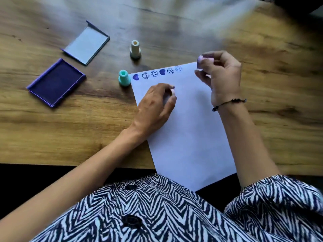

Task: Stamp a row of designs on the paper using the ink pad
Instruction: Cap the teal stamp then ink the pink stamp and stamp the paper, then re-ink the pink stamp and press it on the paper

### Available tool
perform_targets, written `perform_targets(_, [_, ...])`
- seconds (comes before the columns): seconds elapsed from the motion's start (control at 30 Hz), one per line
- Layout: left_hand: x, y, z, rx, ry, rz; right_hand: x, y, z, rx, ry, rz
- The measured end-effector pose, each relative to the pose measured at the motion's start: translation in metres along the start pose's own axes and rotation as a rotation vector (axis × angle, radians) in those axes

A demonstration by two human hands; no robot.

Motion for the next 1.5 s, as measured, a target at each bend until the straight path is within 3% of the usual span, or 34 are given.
perform_targets(0.2, [0.017,-0.005,-0.001,0.032,-0.201,0.280,-0.018,0.003,0.023,0.044,0.077,-0.087])
perform_targets(0.63, [0.022,-0.011,-0.003,-0.001,-0.271,0.506,-0.032,0.012,0.050,0.120,0.149,-0.209])
perform_targets(1.03, [0.018,-0.009,0.002,0.011,-0.287,0.530,-0.034,0.013,0.058,0.112,0.073,-0.221])
perform_targets(1.2, [0.016,-0.001,-0.005,0.006,-0.257,0.424,-0.031,-0.007,0.056,-0.042,-0.176,-0.231])
perform_targets(1.5, [0.011,0.008,-0.009,0.004,-0.175,0.237,-0.046,-0.009,0.052,-0.027,-0.177,-0.287])
Point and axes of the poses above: each hand's wrist, its own z-axis away from the middle knuckle, its own y-axis out of the palm, x = y × z, the point moved 10 cm from there along -z, towards the middle knuckle, and after that the axes turned 9 degrees about -x, right-handed, at the moved point
